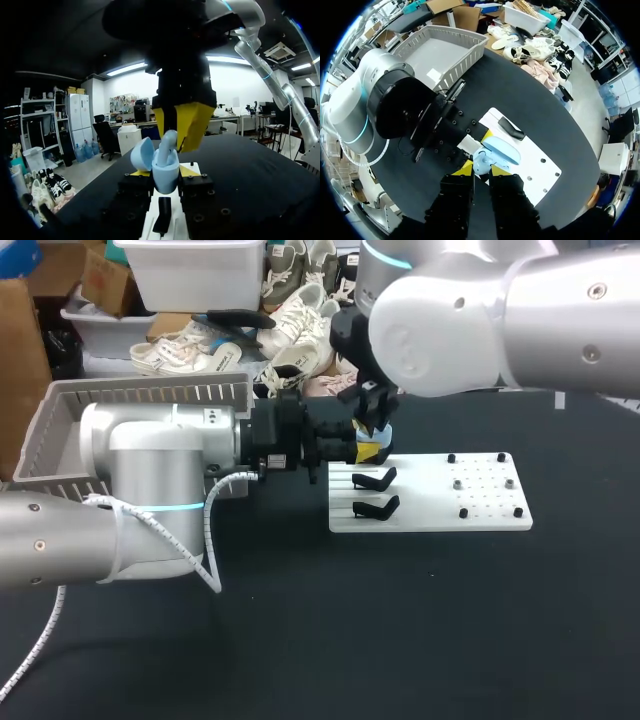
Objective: Pick up each earbud case from the left stands, insert the matching earbuds, close the lid, and place the case in the box.
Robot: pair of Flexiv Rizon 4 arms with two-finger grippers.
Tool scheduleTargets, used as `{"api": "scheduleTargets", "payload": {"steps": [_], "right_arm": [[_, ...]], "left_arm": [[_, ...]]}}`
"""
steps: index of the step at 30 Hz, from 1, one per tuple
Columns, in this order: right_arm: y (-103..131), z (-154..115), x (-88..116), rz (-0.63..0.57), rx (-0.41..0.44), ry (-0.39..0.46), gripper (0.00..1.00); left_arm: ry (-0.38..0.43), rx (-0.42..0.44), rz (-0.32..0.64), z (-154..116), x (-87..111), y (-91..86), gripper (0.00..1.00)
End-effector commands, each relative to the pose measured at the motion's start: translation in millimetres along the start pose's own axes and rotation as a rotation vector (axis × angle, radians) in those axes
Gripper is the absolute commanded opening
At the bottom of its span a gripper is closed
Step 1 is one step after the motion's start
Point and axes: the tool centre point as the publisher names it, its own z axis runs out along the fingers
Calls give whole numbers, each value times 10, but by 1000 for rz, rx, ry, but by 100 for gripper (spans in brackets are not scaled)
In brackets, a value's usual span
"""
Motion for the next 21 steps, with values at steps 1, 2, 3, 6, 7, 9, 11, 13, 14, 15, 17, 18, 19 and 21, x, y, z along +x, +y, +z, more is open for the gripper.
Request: {"api": "scheduleTargets", "payload": {"steps": [1,2,3,6,7,9,11,13,14,15,17,18,19,21], "right_arm": [[-6,11,-23,1,-2,7,0],[-6,12,-23,1,-2,7,0],[-7,15,-24,1,-3,7,0],[-10,21,-28,0,-3,8,0],[-11,22,-29,-1,-3,8,0],[-12,23,-30,-1,-3,8,0],[-15,26,-33,0,-2,10,0],[-21,33,-37,1,-3,13,0],[-25,38,-39,1,-2,14,0],[-30,40,-40,1,-2,15,0],[-37,42,-40,4,-2,16,0],[-40,42,-41,4,-2,17,0],[-42,42,-41,5,-1,18,0],[-43,43,-41,4,0,20,0]], "left_arm": [[-2,-4,1,-2,2,-9,0],[-2,-4,1,-2,2,-9,0],[-2,-4,1,-2,2,-9,0],[-2,-4,1,-2,2,-9,0],[-2,-4,1,-2,2,-9,0],[-2,-4,1,-2,2,-9,0],[-2,-4,1,-2,2,-9,0],[-2,-4,1,-2,2,-9,0],[-2,-4,1,-2,2,-9,0],[-2,-4,1,-2,2,-9,0],[-2,-4,1,-2,2,-9,0],[-2,-4,1,-2,2,-9,0],[-2,-4,1,-2,2,-9,0],[-2,-4,1,-2,2,-9,0]]}}
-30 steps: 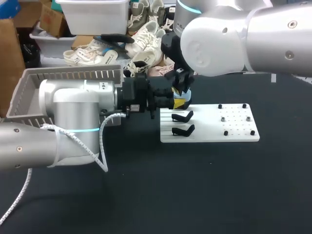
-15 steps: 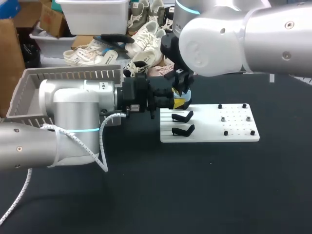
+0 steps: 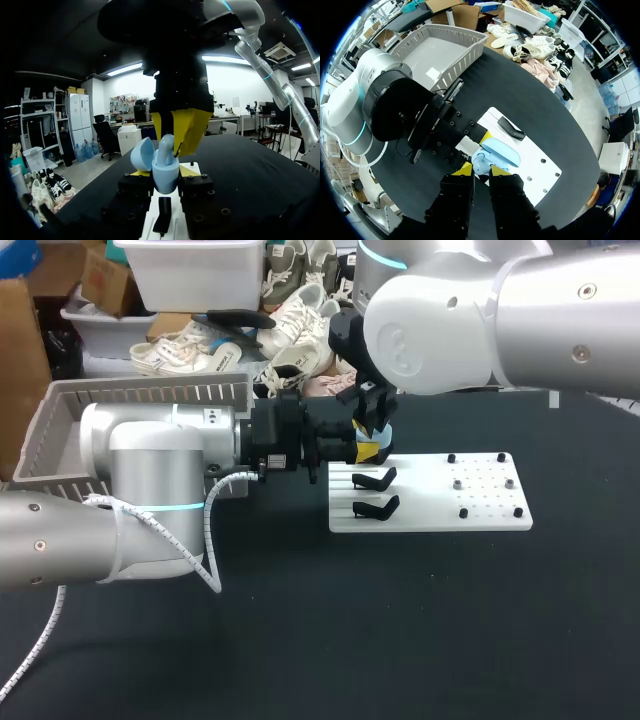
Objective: Pick up each earbud case from the left stands, insert the matching earbuds, close the lid, and place the case in the box.
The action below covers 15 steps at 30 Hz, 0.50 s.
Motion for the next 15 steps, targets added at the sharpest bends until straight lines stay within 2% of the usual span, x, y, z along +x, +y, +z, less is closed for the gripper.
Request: {"api": "scheduleTargets", "payload": {"steps": [1,13,15], "right_arm": [[-20,10,-26,-1,-2,7,0],[-4,28,-36,-4,-11,10,0],[-8,26,-33,-2,-13,9,8]], "left_arm": [[-2,-3,1,-3,1,-10,0],[-2,-3,1,-3,1,-10,0],[-2,-3,1,-3,1,-10,0]]}}
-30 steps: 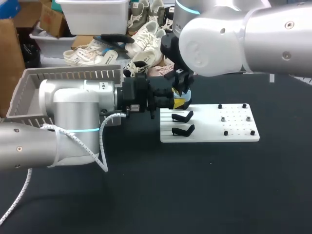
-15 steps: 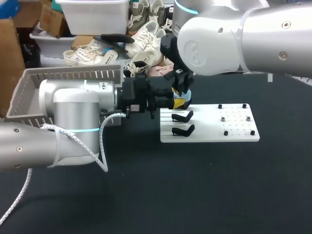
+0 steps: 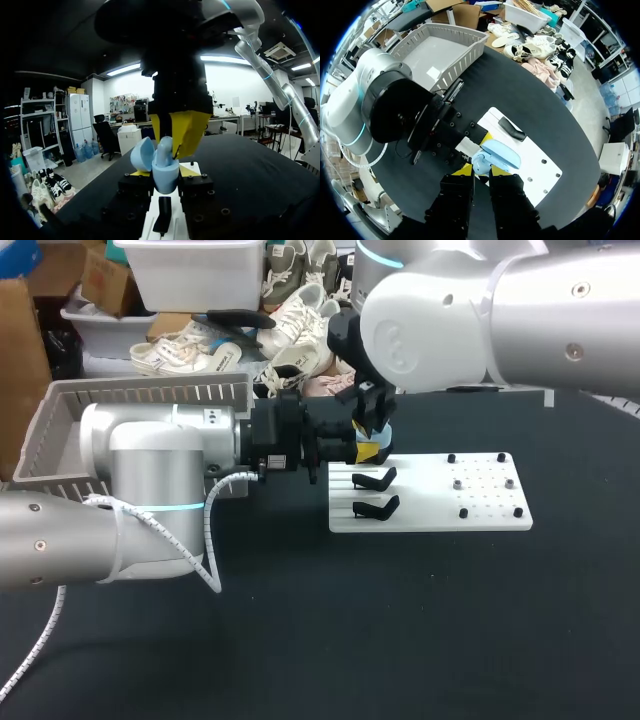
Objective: Pick up each earbud case from the left stands, insert the matching earbuds, close the lid, and place the case in the box.
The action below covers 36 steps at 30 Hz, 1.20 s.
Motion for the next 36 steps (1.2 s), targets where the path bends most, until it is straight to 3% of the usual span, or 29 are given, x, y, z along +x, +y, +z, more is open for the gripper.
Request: {"api": "scheduleTargets", "payload": {"steps": [1,17,36], "right_arm": [[-19,6,-14,1,-5,4,10],[-31,-9,-4,6,-10,-3,23],[-79,-85,24,10,3,-7,22]], "left_arm": [[-3,-3,2,-1,-6,-11,0],[-3,-3,2,-1,-6,-11,0],[-3,-3,2,-1,-6,-11,0]]}}
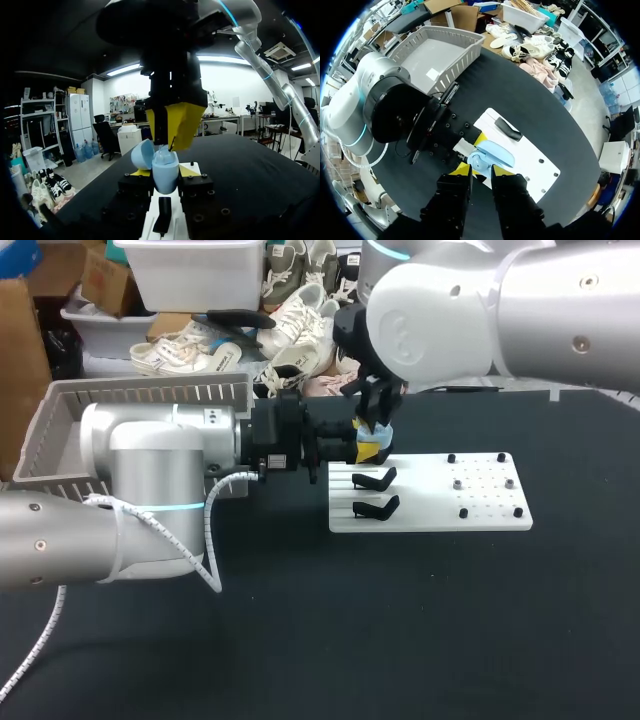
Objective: Pick up each earbud case from the left stands, insert the matching earbuds, close the lid, and place the case in the box.
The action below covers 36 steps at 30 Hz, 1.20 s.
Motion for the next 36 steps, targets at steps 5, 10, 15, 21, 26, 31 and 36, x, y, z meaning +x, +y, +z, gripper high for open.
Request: {"api": "scheduleTargets", "payload": {"steps": [5,10,15,21,26,31,36], "right_arm": [[-81,-172,-12,7,21,-41,25],[-280,-292,-167,63,22,-80,25],[-469,-297,-342,114,14,-97,27],[-559,-92,-454,147,-2,-57,27],[-614,92,-412,188,-18,-15,28],[-553,139,-305,178,-12,1,27],[-528,116,-190,187,-18,-4,27]], "left_arm": [[-2,-3,1,-5,-1,-10,0],[-2,-3,1,-5,-1,-10,0],[-2,-3,1,-5,-1,-10,0],[-2,-3,1,-5,-1,-10,0],[-2,-3,1,-5,-1,-10,0],[-2,-3,1,-5,-1,-10,0],[-2,-3,1,-5,-1,-10,0]]}}
